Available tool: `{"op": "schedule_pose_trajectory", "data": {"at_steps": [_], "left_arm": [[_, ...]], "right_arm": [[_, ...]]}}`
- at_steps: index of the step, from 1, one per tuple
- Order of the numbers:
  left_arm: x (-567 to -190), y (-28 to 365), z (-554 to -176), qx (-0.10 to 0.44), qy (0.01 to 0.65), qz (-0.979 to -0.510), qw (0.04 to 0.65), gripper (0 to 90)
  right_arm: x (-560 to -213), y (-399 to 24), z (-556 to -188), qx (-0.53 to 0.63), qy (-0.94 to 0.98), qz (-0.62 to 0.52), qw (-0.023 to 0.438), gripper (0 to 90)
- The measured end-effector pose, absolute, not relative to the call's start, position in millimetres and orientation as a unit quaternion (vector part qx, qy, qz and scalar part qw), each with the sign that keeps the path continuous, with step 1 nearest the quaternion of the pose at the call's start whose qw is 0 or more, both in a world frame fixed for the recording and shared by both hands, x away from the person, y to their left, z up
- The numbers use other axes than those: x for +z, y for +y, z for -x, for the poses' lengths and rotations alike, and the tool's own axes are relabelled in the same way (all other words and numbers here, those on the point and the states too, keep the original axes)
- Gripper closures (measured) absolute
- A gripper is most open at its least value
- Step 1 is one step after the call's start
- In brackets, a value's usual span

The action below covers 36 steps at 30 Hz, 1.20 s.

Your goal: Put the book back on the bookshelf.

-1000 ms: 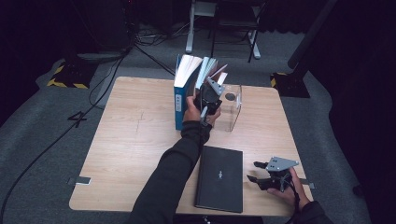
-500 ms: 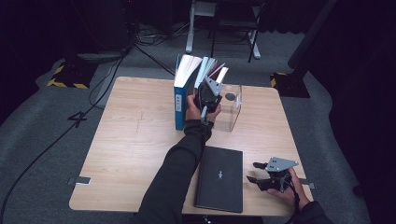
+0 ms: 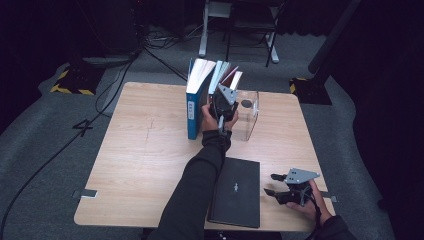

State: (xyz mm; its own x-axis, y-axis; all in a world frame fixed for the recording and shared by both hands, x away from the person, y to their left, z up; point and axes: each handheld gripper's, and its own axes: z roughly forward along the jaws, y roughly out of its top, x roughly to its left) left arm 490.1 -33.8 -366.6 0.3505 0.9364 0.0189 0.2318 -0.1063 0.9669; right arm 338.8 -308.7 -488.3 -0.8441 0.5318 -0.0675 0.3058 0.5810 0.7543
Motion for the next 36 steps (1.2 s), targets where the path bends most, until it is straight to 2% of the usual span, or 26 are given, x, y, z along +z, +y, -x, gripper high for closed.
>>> {"op": "schedule_pose_trajectory", "data": {"at_steps": [4, 7, 14, 23, 32, 36], "left_arm": [[-365, -34, -489, 0.346, 0.443, -0.659, 0.500, 68.7], [-364, -33, -488, 0.339, 0.436, -0.670, 0.495, 70.7], [-360, -26, -482, 0.321, 0.426, -0.686, 0.495, 63.9], [-357, -19, -472, 0.314, 0.409, -0.704, 0.489, 61.3], [-358, -9, -464, 0.304, 0.390, -0.728, 0.475, 49.6], [-360, 0, -459, 0.297, 0.366, -0.747, 0.469, 47.7]], "right_arm": [[-488, -309, -339, 0.392, 0.876, -0.240, 0.144, 37.7], [-488, -309, -339, 0.392, 0.876, -0.241, 0.144, 37.6], [-489, -310, -340, 0.389, 0.876, -0.246, 0.146, 36.8], [-490, -310, -340, 0.386, 0.876, -0.248, 0.148, 35.9], [-491, -309, -341, 0.383, 0.878, -0.248, 0.146, 35.8], [-491, -309, -341, 0.382, 0.879, -0.248, 0.146, 35.6]]}}
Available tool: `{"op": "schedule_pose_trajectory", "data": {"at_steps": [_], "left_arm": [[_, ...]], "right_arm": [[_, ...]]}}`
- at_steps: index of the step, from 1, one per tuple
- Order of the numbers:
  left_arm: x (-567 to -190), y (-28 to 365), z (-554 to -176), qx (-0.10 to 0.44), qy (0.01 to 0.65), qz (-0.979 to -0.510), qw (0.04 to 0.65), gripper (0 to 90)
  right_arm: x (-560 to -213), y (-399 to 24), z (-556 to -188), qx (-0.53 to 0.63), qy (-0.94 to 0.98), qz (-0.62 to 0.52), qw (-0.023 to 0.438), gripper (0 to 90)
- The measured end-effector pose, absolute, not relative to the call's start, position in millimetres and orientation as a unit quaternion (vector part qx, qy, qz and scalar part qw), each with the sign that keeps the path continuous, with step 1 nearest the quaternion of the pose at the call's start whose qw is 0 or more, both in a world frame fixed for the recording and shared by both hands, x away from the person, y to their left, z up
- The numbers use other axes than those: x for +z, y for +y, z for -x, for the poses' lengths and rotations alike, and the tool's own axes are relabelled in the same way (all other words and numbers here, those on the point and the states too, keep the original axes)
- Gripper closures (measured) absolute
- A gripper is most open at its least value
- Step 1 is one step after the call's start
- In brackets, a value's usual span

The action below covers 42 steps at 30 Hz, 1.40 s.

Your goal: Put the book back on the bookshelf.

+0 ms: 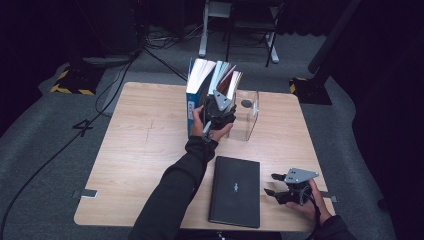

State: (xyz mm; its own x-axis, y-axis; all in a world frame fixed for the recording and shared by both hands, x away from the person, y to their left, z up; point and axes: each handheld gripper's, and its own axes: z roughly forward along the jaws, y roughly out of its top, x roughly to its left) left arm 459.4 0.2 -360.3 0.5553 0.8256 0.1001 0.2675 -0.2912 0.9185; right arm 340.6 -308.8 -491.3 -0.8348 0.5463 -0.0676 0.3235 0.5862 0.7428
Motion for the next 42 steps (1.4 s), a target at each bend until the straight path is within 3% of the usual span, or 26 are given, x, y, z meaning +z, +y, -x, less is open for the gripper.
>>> {"op": "schedule_pose_trajectory", "data": {"at_steps": [21, 42], "left_arm": [[-367, 37, -434, 0.259, 0.280, -0.803, 0.458, 35.4], [-410, 76, -394, 0.243, 0.243, -0.852, 0.396, 27.6]], "right_arm": [[-496, -306, -341, 0.369, 0.884, -0.248, 0.146, 34.8], [-497, -304, -340, 0.367, 0.887, -0.238, 0.144, 34.6]]}}
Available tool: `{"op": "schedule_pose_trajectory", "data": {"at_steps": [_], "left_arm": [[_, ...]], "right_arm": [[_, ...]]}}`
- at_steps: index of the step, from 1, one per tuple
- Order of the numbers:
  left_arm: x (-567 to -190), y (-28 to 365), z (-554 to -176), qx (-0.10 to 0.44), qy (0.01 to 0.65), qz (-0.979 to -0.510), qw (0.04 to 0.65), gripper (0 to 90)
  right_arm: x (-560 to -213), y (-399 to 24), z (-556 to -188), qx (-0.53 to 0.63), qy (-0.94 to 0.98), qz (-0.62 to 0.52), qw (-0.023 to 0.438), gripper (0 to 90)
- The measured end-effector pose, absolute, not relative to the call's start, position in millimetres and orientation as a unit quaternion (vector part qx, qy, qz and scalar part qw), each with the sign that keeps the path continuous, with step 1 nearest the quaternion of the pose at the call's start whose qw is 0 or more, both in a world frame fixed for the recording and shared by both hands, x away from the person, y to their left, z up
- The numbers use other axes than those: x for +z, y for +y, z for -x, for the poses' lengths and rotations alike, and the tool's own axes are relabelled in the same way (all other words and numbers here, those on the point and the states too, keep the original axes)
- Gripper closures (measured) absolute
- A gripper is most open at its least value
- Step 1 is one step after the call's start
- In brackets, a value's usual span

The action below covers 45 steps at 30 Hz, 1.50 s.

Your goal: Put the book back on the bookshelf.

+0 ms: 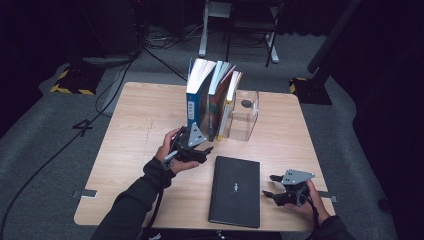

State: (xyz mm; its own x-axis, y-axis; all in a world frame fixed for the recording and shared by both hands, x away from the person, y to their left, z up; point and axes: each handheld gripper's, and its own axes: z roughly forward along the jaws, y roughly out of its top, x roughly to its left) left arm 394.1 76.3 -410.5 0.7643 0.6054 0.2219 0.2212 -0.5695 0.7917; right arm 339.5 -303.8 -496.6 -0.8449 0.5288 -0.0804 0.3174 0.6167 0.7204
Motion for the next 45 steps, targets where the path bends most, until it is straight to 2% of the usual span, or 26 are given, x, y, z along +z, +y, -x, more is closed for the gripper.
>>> {"op": "schedule_pose_trajectory", "data": {"at_steps": [7, 19, 24, 34, 42, 45], "left_arm": [[-437, 85, -375, 0.219, 0.225, -0.872, 0.375, 27.8], [-483, 92, -335, 0.149, 0.183, -0.914, 0.330, 29.1], [-493, 92, -319, 0.108, 0.171, -0.918, 0.340, 28.2], [-498, 87, -294, 0.076, 0.152, -0.922, 0.347, 26.0], [-503, 83, -297, 0.057, 0.157, -0.915, 0.369, 23.6], [-504, 84, -299, 0.060, 0.162, -0.912, 0.372, 22.3]], "right_arm": [[-497, -301, -337, 0.368, 0.893, -0.221, 0.137, 34.5], [-493, -289, -328, 0.375, 0.900, -0.188, 0.117, 34.4], [-495, -285, -326, 0.369, 0.906, -0.178, 0.111, 34.3], [-494, -283, -325, 0.374, 0.904, -0.179, 0.103, 35.8], [-495, -281, -326, 0.377, 0.902, -0.185, 0.101, 34.1], [-494, -277, -327, 0.374, 0.900, -0.192, 0.117, 34.3]]}}
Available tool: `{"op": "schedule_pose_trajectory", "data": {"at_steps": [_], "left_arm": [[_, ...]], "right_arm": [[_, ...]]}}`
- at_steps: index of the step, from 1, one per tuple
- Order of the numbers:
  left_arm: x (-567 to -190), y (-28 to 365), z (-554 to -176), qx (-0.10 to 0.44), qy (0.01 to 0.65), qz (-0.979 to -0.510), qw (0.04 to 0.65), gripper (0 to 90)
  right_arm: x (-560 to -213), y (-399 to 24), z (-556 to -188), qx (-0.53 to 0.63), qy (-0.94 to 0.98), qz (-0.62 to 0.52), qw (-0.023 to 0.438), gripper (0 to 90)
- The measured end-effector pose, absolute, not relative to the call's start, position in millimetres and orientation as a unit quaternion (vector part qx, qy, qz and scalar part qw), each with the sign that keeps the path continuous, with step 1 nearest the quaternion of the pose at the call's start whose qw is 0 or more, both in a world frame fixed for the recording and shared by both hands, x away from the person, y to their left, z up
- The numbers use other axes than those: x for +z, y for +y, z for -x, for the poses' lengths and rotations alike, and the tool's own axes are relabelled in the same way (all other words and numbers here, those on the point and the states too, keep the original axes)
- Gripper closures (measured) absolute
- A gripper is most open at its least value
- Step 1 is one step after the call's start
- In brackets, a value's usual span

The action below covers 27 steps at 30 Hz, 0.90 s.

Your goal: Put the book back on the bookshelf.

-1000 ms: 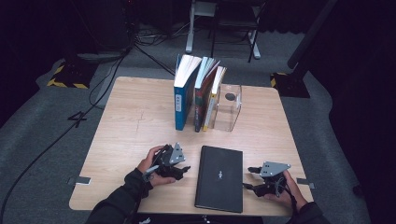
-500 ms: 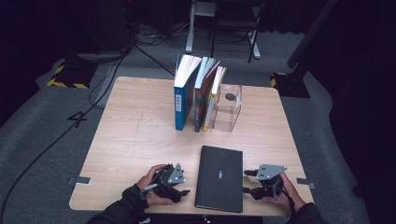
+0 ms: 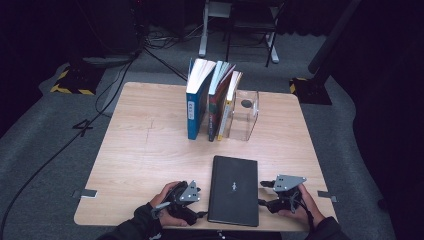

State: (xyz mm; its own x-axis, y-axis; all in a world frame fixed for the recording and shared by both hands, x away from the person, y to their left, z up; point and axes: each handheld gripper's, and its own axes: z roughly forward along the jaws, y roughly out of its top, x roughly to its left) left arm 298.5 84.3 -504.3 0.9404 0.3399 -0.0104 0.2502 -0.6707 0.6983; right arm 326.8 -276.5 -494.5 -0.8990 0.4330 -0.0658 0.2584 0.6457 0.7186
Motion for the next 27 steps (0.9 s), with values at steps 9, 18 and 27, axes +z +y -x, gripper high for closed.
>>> {"op": "schedule_pose_trajectory", "data": {"at_steps": [9, 18, 27], "left_arm": [[-504, 81, -309, 0.072, 0.186, -0.907, 0.370, 21.9], [-503, 78, -329, 0.131, 0.232, -0.891, 0.368, 27.7], [-503, 77, -356, 0.125, 0.266, -0.884, 0.363, 24.5]], "right_arm": [[-496, -272, -336, 0.377, 0.891, -0.216, 0.133, 36.5], [-495, -279, -332, 0.377, 0.903, -0.179, 0.106, 35.6], [-493, -281, -323, 0.382, 0.908, -0.154, 0.078, 36.9]]}}
